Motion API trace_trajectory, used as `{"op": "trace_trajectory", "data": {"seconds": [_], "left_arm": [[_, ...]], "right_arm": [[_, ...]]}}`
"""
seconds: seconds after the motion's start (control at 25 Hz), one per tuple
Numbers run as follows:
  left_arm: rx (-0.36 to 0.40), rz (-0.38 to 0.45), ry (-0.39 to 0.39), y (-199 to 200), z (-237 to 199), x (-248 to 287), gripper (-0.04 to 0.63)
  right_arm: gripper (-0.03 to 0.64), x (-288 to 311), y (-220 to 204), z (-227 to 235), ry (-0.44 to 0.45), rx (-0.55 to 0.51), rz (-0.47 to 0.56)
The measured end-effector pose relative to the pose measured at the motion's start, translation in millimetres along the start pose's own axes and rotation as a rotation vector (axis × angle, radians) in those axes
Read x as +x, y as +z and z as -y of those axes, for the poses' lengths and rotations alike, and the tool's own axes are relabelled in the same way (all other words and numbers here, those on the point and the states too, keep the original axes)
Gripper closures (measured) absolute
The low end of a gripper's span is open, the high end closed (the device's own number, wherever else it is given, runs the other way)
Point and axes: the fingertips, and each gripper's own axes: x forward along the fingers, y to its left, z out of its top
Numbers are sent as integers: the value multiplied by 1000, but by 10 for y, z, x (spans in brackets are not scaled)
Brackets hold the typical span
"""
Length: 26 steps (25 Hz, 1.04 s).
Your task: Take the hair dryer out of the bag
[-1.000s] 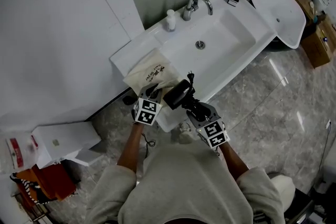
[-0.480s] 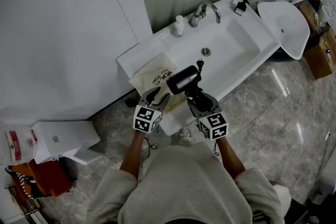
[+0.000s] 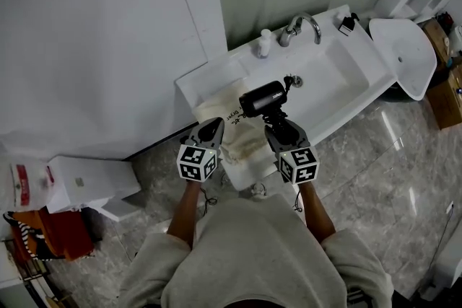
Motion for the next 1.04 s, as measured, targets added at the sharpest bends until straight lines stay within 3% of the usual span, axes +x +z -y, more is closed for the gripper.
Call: {"op": "trace_trajectory", "data": {"seconds": [0.44,1.04], "left_arm": [[-12,42,54,174,-278,-93,581],[-9,61,57,263,-348,-69,581]], "right_arm": [[419,158,221,19,-19,-6,42],[419,252,293,-59,-20,-18,54]]}}
